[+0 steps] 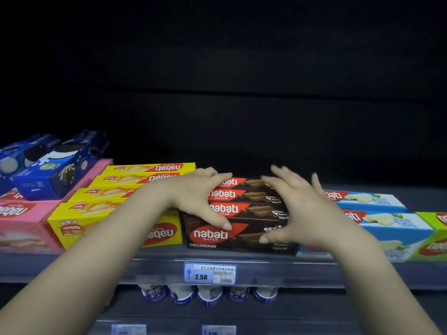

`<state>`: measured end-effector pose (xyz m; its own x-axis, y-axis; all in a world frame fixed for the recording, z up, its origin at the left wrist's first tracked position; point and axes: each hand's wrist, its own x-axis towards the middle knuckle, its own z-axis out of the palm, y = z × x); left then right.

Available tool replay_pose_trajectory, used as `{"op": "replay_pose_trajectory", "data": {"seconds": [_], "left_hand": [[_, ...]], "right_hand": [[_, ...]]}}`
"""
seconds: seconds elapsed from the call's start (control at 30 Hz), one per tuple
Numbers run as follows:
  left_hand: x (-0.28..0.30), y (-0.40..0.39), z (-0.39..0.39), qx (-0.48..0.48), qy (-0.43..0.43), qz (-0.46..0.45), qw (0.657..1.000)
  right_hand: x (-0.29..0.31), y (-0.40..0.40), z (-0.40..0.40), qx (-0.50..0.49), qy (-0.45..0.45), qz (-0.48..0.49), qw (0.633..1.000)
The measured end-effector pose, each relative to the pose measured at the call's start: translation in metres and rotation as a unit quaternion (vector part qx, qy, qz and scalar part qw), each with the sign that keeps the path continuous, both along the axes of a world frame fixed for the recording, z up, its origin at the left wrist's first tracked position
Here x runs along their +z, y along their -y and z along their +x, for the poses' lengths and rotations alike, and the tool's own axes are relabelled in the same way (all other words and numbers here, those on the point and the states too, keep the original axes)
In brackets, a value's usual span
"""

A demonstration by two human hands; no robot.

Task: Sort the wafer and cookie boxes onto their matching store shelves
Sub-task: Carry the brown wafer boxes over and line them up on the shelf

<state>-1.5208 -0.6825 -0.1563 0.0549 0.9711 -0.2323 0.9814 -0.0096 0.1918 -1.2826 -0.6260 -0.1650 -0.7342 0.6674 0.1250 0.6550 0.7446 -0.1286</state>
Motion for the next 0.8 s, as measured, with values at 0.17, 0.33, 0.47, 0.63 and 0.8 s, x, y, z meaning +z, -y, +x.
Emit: {"op": "replay_pose_trajectory", "data": {"seconds": [0.17,0.33,0.47,0.63,0.8], "left_hand": [[-0.004,0.001,-0.002,0.0,0.005,0.014,1.0],[-0.005,0.01,0.003,0.012,0.019,0.061,0.998],[0.003,0.016,0.009,-0.018,-0.049,0.049,0.997],[-0.003,0.021,0.014,0.001,-0.043,0.041,0.998],[-0.02,0.031,0.015,0.015,-0.029,0.062,0.998]], "right_hand": [[-0.001,-0.02,-0.012,0.026,0.018,-0.095,0.995],[-0.005,-0.025,-0.008,0.051,-0.016,-0.063,0.997],[-0.003,-0.02,-0.003,0.082,0.023,-0.024,0.996],[-0.007,-0.02,-0.003,0.072,-0.017,-0.057,0.996],[-0.016,-0.017,-0.001,0.075,-0.024,-0.029,0.996]]}}
